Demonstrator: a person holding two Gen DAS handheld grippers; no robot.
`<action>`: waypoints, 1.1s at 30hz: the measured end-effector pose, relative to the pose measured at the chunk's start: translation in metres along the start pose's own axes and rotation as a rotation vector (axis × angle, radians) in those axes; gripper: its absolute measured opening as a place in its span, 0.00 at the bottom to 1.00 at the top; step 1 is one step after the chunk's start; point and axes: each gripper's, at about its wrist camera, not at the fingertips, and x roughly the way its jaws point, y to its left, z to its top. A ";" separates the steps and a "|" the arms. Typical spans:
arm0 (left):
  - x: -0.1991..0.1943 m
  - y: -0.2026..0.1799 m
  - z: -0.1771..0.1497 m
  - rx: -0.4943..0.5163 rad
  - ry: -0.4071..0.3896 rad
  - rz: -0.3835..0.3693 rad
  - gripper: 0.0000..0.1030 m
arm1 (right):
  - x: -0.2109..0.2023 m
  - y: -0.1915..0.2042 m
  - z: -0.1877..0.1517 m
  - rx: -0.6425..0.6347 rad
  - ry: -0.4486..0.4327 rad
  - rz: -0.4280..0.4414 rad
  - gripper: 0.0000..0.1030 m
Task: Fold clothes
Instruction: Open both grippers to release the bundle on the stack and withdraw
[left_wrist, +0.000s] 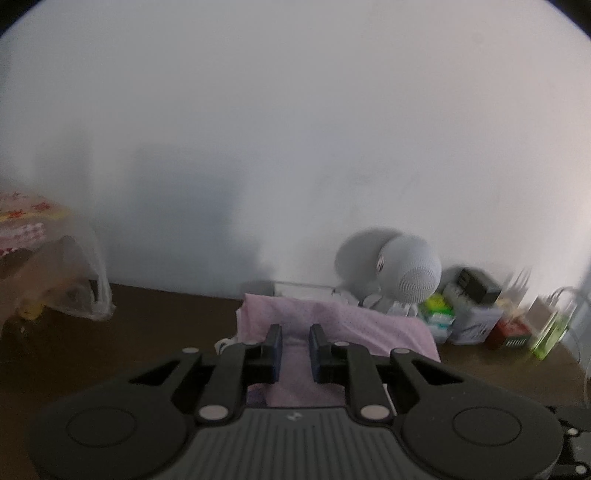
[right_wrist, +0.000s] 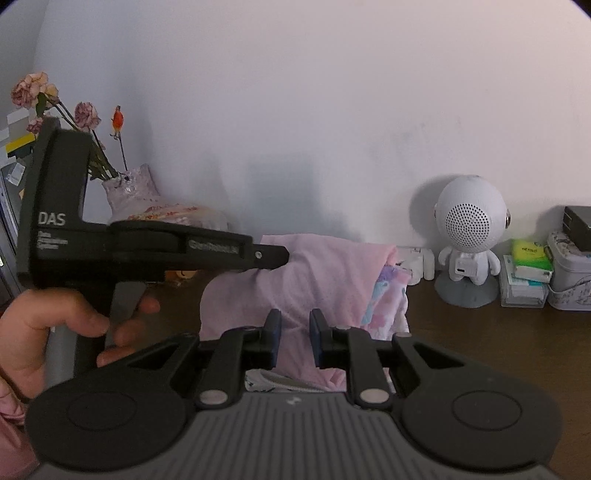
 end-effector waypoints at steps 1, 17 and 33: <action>-0.010 0.001 0.000 0.005 -0.025 0.005 0.23 | -0.003 0.001 0.000 -0.002 -0.010 0.004 0.19; -0.215 0.036 -0.097 0.022 -0.226 0.261 1.00 | -0.095 0.072 -0.034 -0.091 -0.084 0.121 1.00; -0.331 0.028 -0.222 -0.146 -0.117 0.468 1.00 | -0.165 0.135 -0.124 -0.125 0.064 0.063 1.00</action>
